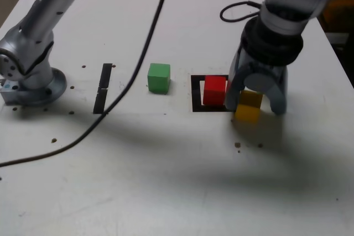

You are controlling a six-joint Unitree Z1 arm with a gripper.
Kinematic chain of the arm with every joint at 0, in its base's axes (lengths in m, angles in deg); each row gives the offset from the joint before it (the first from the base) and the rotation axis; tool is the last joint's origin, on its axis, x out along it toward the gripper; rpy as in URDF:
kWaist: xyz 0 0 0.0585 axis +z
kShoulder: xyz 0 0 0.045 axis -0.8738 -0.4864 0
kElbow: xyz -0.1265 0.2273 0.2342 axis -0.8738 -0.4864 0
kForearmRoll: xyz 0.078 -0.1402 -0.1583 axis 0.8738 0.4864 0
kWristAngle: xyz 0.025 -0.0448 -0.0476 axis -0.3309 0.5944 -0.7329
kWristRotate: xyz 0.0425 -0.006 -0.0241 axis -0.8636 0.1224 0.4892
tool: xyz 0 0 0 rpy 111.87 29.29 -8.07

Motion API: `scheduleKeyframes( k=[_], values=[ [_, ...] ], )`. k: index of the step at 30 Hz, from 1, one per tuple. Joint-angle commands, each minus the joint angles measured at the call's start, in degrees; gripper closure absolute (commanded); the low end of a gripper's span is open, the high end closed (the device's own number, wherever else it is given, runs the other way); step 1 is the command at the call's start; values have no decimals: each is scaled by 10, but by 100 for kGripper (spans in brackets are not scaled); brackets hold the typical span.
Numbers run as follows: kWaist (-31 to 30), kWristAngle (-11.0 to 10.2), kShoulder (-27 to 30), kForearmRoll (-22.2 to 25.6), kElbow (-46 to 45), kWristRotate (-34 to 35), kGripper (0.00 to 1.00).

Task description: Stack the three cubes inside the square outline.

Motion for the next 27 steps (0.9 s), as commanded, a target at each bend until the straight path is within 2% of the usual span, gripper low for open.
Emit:
scheduleKeyframes(
  k=[1, 5, 8, 11, 14, 15, 21, 27],
  values=[
    [1, 2, -4, -4, -2, -3, 28],
    [2, 5, -9, -12, -4, -7, 30],
    [2, 8, -12, -18, -8, -9, 36],
    [2, 10, -12, -25, -14, -10, 49],
    [3, 12, -10, -31, -17, -9, 71],
    [3, 13, -9, -32, -18, -9, 74],
    [3, 19, -3, -28, -19, -9, 82],
    [2, 19, 15, -20, -16, -9, 83]
  ],
)
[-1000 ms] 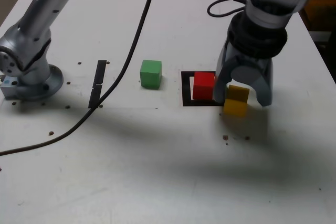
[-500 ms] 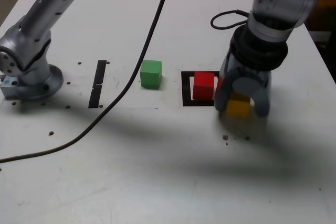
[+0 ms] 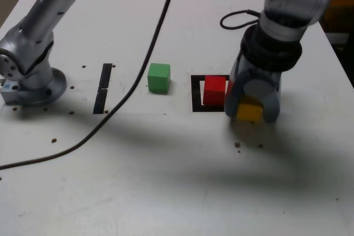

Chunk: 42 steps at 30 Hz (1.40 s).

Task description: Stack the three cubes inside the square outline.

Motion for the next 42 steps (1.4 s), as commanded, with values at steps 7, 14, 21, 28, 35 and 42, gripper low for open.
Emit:
scheduleKeyframes(
  k=[7, 14, 21, 28, 35, 42],
  values=[
    [-3, -26, 67, 31, 10, 9, 83],
    [6, -50, 122, 56, -19, 26, 83],
    [29, -49, 148, 45, -84, 30, 83],
    [36, -25, 148, 4, -136, 28, 83],
    [36, -17, 145, -15, -149, 27, 82],
    [36, -17, 140, -25, -153, 24, 82]
  ],
)
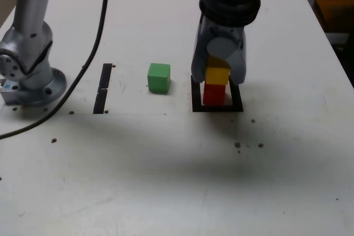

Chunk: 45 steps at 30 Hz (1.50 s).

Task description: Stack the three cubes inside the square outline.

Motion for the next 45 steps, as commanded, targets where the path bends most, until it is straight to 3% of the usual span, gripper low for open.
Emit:
scheduleKeyframes(
  k=[1, 19, 26, 31, 45],
  values=[
    [0, 1, -3, -4, -3, -2, 82],
    [12, -3, -11, -38, -32, -15, 79],
    [12, -3, -10, -30, -31, -15, 63],
    [12, 1, -9, -5, -26, -16, 45],
    [12, 0, -10, 5, -12, -23, 38]
  ],
)
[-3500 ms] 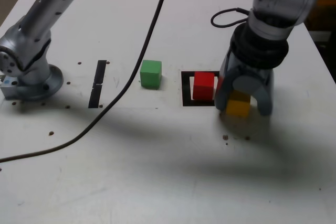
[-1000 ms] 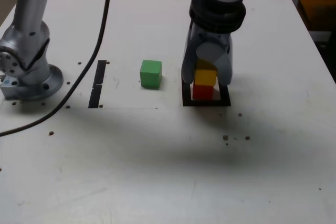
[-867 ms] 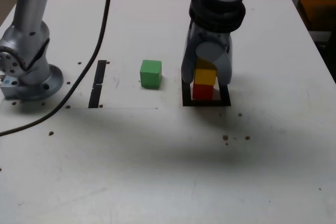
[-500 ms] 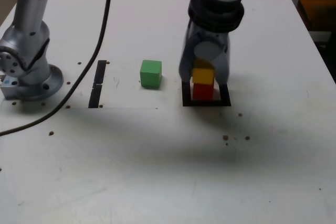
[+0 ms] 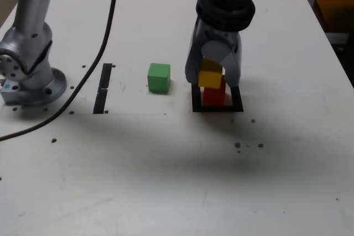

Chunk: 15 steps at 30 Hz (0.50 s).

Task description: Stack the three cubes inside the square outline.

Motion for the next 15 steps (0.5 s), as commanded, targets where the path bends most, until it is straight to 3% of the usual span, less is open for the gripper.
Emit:
scheduleKeyframes(
  k=[1, 15],
  values=[
    [1, -2, 0, 1, 4, -1, 38],
    [1, -16, 24, 20, 10, 1, 34]
  ],
)
